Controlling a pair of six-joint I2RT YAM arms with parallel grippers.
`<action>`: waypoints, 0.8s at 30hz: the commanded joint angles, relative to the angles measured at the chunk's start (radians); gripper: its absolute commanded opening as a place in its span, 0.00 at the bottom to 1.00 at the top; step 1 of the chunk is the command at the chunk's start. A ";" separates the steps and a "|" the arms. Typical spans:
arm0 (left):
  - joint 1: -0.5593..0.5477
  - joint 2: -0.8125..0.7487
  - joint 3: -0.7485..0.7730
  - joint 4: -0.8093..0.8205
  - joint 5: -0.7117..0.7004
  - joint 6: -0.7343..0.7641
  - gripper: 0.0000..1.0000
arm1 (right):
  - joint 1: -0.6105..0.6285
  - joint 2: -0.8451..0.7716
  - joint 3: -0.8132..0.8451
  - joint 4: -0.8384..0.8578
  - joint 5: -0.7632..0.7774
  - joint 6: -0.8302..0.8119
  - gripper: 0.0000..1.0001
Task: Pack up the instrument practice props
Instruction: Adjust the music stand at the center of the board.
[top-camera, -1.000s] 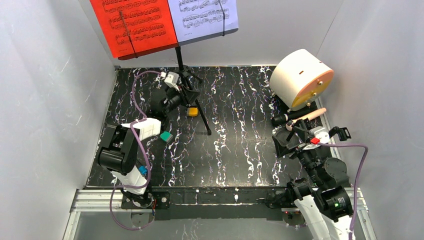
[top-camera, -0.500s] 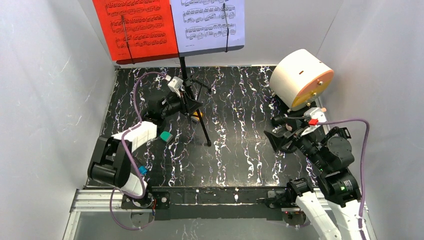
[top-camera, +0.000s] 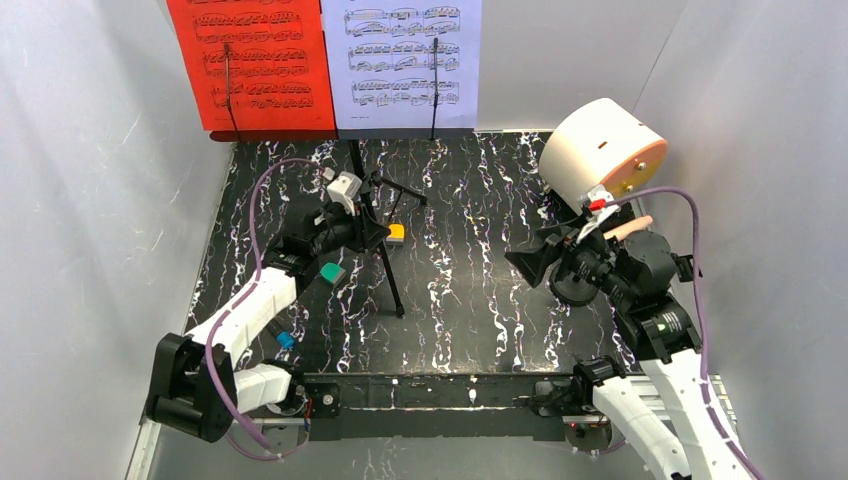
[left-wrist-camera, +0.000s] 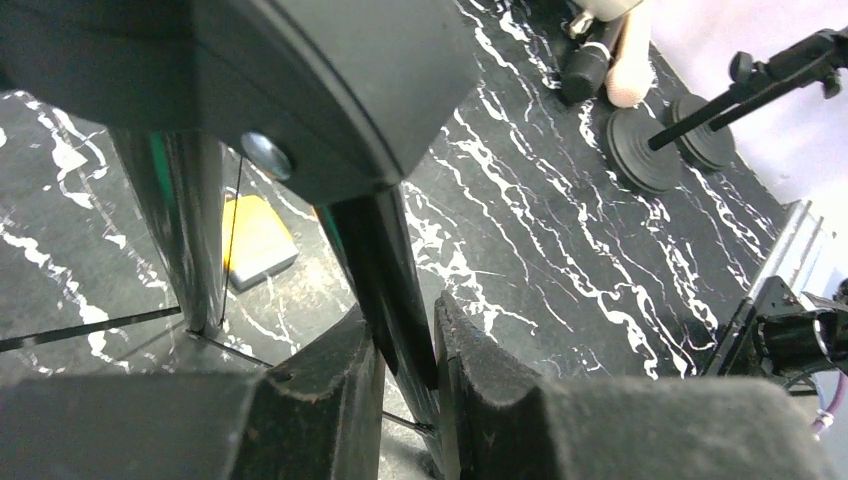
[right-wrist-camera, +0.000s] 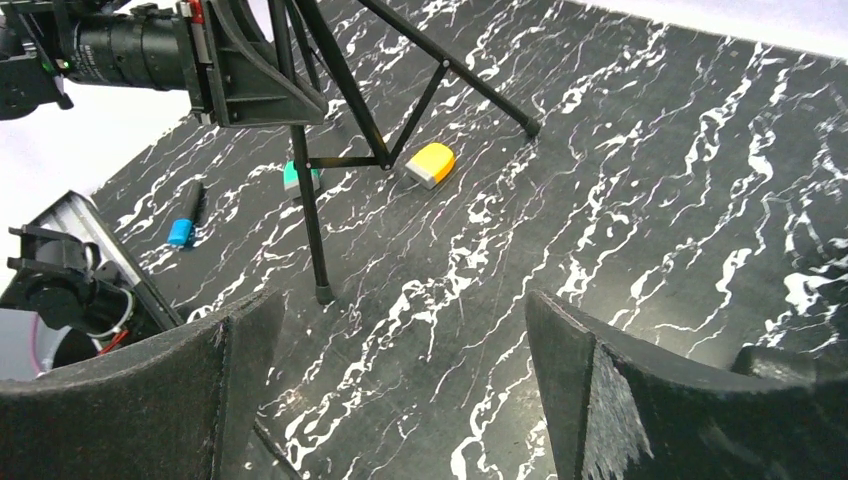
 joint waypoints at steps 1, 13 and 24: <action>0.004 -0.044 -0.040 -0.114 -0.172 0.148 0.10 | -0.002 0.055 0.064 0.058 -0.029 0.045 0.99; 0.005 -0.134 -0.053 -0.189 -0.429 0.100 0.38 | -0.002 0.192 0.107 0.049 -0.046 0.110 0.99; 0.005 -0.249 -0.073 -0.322 -0.671 -0.003 0.61 | -0.002 0.234 0.090 0.091 -0.068 0.148 0.99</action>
